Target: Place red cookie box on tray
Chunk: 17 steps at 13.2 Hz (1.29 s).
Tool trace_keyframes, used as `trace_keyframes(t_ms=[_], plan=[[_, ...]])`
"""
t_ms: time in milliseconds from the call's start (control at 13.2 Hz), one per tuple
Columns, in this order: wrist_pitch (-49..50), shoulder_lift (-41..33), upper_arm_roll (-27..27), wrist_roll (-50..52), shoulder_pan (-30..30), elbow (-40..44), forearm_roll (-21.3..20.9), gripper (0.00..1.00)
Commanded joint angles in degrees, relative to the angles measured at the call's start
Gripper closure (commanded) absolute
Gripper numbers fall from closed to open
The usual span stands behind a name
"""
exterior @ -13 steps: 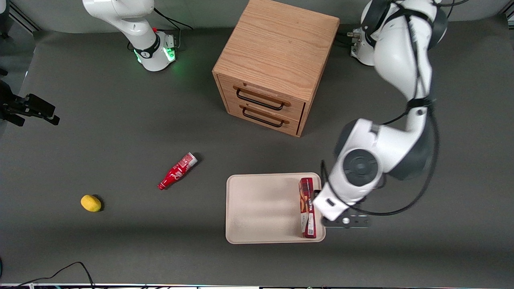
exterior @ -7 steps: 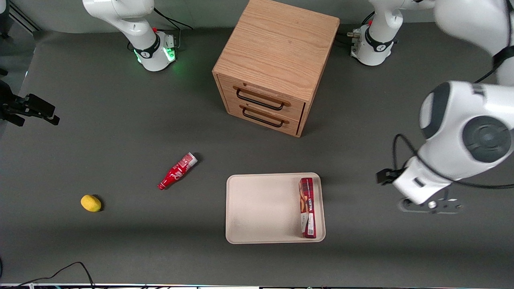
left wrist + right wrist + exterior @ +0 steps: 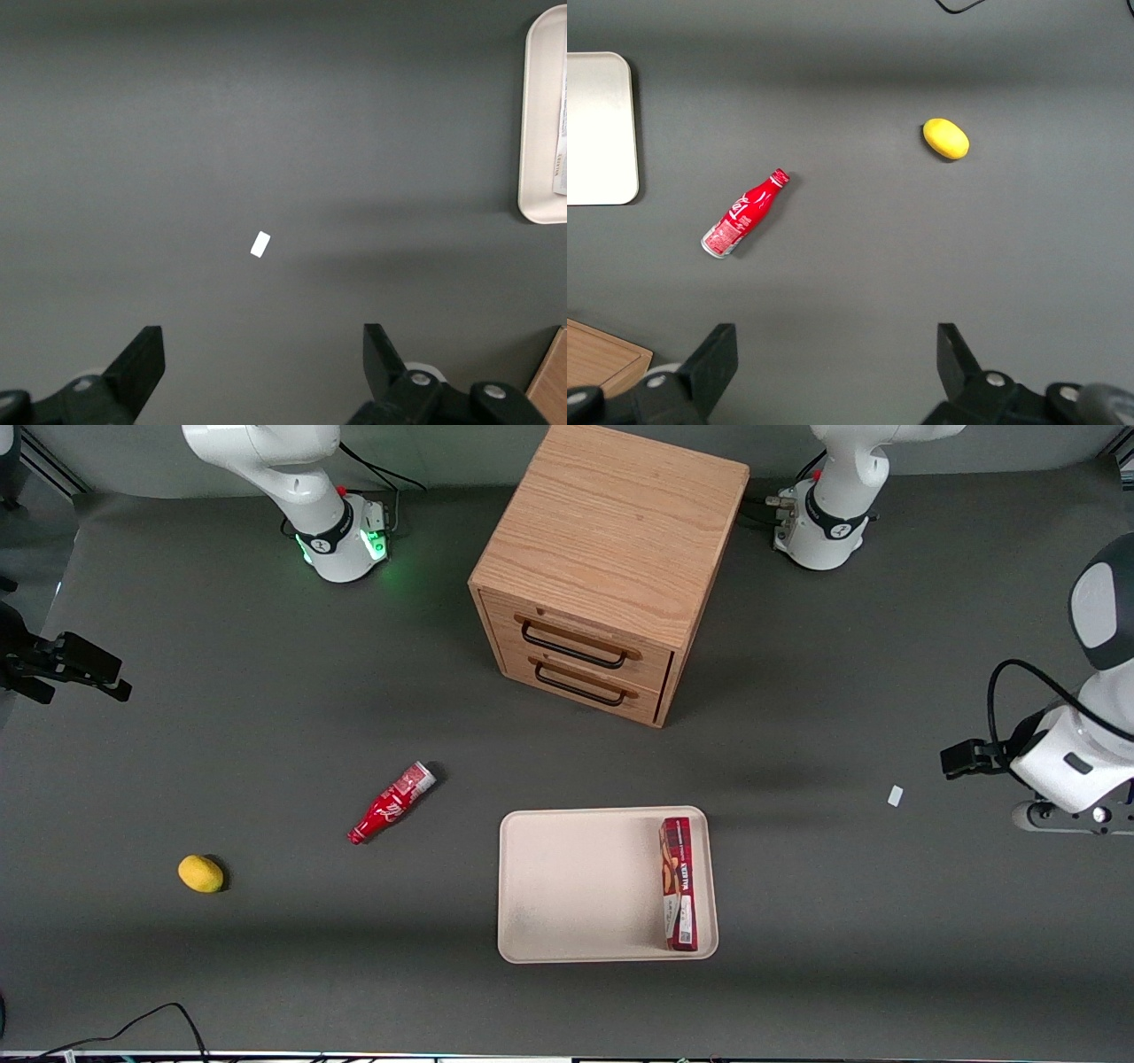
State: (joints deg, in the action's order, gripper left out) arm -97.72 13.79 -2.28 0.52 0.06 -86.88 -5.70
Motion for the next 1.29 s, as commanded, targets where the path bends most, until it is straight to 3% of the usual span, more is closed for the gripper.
trace_keyframes(t_ms=[0,76,152,379,606,1212], plan=[[-3.2,-7.4,-0.3,-5.8,3.5,-9.6,2.5,0.00],[-3.1,-9.2,-0.4,-10.1,7.2,-11.0,6.0,0.00],[-2.2,-11.4,-0.4,-10.8,8.1,-12.6,6.8,0.00],[1.8,-14.2,-0.1,-10.2,6.1,-12.3,6.1,0.00],[6.2,-12.6,6.0,-5.8,-1.7,-6.7,4.4,0.00],[8.7,-10.9,6.2,-5.4,-1.7,-3.6,4.4,0.00]])
